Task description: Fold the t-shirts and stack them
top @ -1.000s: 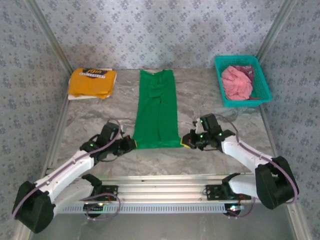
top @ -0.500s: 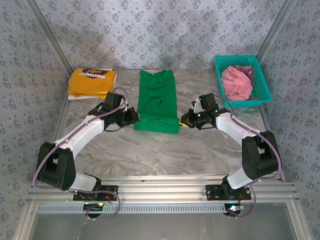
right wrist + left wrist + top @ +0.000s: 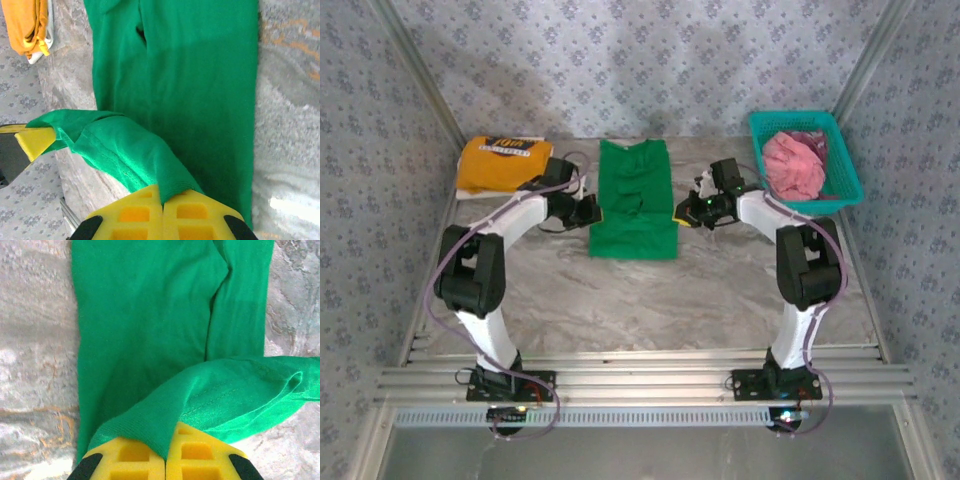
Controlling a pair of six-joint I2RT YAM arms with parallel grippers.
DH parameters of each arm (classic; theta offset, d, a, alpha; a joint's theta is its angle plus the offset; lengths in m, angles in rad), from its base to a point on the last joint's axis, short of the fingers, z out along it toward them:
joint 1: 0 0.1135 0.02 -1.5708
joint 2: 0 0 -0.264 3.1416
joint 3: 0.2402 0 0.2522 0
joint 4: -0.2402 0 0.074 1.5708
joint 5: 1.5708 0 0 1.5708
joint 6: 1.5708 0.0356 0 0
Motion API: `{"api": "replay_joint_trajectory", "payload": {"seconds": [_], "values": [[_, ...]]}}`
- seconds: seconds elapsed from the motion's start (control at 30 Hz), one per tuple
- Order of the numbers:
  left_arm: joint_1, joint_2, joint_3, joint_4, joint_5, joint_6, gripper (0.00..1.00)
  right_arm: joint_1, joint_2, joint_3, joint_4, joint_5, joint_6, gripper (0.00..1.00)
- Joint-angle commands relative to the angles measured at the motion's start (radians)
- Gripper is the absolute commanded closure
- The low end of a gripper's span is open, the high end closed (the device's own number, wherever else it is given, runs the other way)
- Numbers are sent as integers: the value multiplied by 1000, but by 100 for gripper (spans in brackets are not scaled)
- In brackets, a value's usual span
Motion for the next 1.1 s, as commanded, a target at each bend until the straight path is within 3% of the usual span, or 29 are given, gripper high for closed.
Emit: {"api": "replay_joint_trajectory", "payload": {"seconds": [0.0, 0.3, 0.37, 0.4, 0.47, 0.5, 0.57, 0.63, 0.77, 0.93, 1.07], "values": [[10, 50, 87, -38, -9, 55, 100, -18, 51, 80, -41, -11, -22, 100], [55, 222, 332, -113, -23, 106, 100, -50, 216, 326, -108, -14, -22, 100], [60, 283, 433, -158, -45, 122, 72, -56, 265, 402, -134, -16, -15, 96], [61, 317, 499, -191, -72, 128, 57, -60, 293, 444, -142, -17, -1, 82], [66, 368, 594, -235, -93, 138, 53, -74, 345, 532, -151, -27, 10, 72], [67, 387, 656, -244, -111, 133, 47, -81, 367, 579, -154, -19, 47, 67], [68, 419, 761, -295, -157, 125, 32, -100, 394, 655, -199, -23, 59, 46], [63, 420, 833, -357, -181, 138, 37, -115, 359, 664, -218, 4, 27, 45], [38, 284, 645, -296, -236, 132, 33, -112, 209, 502, -179, 33, -52, 44], [27, 58, 139, -27, -124, 42, 34, -70, 43, 214, -134, 57, -140, 45], [17, -33, -76, 59, -81, 13, 29, -20, -34, 32, -43, 80, -117, 46]]}}
